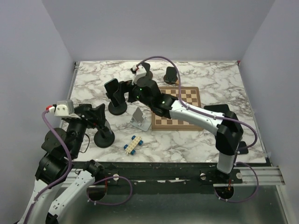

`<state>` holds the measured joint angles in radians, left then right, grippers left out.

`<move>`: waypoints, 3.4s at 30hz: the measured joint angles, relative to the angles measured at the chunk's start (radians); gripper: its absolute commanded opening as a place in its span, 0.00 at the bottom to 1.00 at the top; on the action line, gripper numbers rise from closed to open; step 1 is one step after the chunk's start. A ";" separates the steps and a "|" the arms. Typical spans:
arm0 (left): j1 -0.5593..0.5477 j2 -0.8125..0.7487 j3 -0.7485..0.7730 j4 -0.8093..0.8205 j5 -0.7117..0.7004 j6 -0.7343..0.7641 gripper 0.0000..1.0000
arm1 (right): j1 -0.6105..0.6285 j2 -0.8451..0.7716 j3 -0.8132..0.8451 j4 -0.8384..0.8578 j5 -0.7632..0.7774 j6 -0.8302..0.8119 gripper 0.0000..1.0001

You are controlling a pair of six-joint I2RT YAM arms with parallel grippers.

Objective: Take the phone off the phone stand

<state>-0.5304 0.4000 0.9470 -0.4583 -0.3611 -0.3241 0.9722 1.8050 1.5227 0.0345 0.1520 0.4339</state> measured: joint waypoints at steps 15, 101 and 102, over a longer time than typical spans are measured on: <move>0.000 -0.113 -0.021 -0.161 -0.051 -0.027 0.99 | 0.063 0.272 0.458 -0.205 0.132 -0.157 1.00; 0.392 0.347 0.027 0.079 0.388 -0.108 0.90 | -0.149 0.342 0.507 -0.215 -0.021 -0.071 0.01; 0.407 0.365 0.027 0.084 0.409 -0.108 0.90 | -0.154 0.341 0.504 -0.212 -0.034 -0.064 0.01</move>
<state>-0.1234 0.7647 0.9745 -0.3744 0.0483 -0.4320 0.8177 2.1464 2.0270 -0.1780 0.1184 0.3698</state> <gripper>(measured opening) 0.904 0.771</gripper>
